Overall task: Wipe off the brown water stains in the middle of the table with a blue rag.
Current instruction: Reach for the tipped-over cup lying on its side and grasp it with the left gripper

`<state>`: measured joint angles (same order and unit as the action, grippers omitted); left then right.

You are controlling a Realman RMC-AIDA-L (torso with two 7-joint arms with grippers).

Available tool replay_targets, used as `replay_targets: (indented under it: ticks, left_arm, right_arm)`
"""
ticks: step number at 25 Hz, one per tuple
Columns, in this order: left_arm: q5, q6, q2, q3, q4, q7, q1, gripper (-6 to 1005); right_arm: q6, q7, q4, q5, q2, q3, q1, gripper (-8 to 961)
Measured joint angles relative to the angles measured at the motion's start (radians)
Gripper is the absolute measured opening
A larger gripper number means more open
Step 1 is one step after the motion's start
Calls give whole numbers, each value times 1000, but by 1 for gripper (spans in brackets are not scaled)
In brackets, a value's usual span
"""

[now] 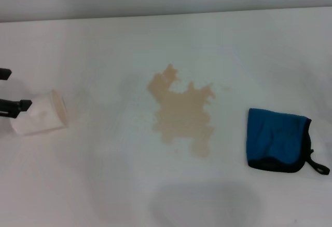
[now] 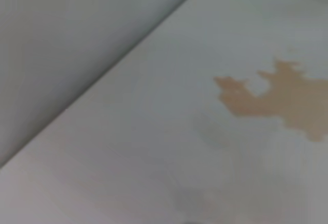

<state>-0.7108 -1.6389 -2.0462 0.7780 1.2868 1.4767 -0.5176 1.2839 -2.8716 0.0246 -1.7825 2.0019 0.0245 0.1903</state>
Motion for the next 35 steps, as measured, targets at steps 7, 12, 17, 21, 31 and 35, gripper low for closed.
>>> replay_targets:
  ticks: [7,12,17,21,31,35]
  left_arm:
    - [105,-80,12,30,36,14,-26,888]
    - [162,-83,16,48,49,55,-29,887]
    - [193,-43,13,49,52,109,-29,887]
    - [213,-15,4,49,48,145,-29,887]
    - [203,87,-28,75,-21,204,-27,888]
    - [197,128,-27,88,-70,215,-29,888]
  right_arm:
    - [-74,0,-1,0,0,-14,12,871]
    - [-79,0,2,0,0,-21,4,871]
    - [-77,0,31,3,1,-22,-6,871]
    - [-76,-1,47,8,2,-18,-11,872]
    - [-71,-2,51,10,2,-13,-14,872]
    - [-66,-1,52,11,1,-13,-14,872]
